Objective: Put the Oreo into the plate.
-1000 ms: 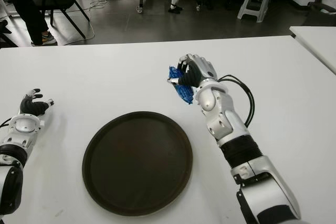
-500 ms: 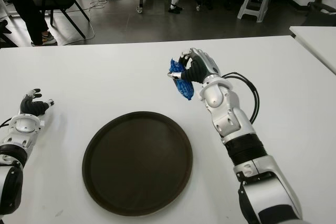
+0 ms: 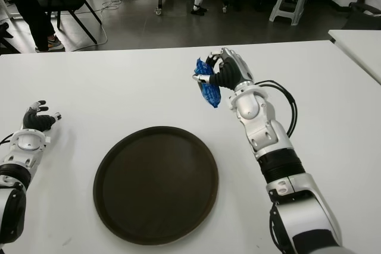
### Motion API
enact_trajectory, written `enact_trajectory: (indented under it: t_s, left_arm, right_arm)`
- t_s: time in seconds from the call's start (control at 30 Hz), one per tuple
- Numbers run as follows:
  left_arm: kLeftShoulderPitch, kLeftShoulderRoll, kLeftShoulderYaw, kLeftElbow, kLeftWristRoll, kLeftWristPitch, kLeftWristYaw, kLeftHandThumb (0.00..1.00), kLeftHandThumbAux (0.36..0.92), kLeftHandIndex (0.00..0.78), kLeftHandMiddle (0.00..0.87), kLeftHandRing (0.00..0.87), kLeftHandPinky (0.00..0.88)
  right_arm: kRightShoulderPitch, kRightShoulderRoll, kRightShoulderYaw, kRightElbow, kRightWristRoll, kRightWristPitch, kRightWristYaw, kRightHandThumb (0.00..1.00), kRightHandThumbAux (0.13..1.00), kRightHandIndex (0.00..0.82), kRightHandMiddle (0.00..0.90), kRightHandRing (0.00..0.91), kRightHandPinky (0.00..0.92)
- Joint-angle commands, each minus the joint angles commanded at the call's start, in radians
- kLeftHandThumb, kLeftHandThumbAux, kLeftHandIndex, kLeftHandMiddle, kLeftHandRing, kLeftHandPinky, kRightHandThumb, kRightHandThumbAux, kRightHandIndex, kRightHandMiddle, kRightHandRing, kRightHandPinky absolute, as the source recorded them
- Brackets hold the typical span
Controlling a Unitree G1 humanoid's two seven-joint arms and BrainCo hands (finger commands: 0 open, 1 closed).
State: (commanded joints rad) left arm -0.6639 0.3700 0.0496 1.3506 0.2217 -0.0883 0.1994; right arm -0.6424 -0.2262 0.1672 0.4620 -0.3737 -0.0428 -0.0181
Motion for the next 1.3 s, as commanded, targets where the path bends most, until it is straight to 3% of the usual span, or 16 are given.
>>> enact_trajectory:
  t_s: [0.47,0.7,0.97,1.3]
  left_arm:
    - [-0.001,-0.001,0.005,0.001,-0.004,0.006,-0.001,0.282,0.725,0.068,0.166,0.184,0.180]
    - [0.001,0.000,0.004,0.000,-0.003,0.001,-0.003,0.285,0.724,0.065,0.165,0.183,0.192]
    - [0.002,-0.001,0.009,-0.001,-0.008,-0.010,-0.007,0.291,0.724,0.066,0.164,0.182,0.186]
    - [0.000,0.002,-0.007,0.000,0.006,0.003,-0.001,0.274,0.733,0.058,0.162,0.188,0.188]
  right_arm:
    - [0.039,0.037,0.010,-0.061,0.077,-0.023,0.067,0.298,0.852,0.727,0.822,0.821,0.806]
    - [0.055,0.060,0.017,-0.082,0.099,-0.032,0.095,0.359,0.827,0.720,0.821,0.811,0.771]
    - [0.078,0.093,0.047,-0.111,0.100,-0.052,0.127,0.397,0.800,0.687,0.820,0.819,0.810]
    - [0.117,0.096,0.085,-0.168,0.086,-0.095,0.168,0.398,0.783,0.679,0.823,0.827,0.818]
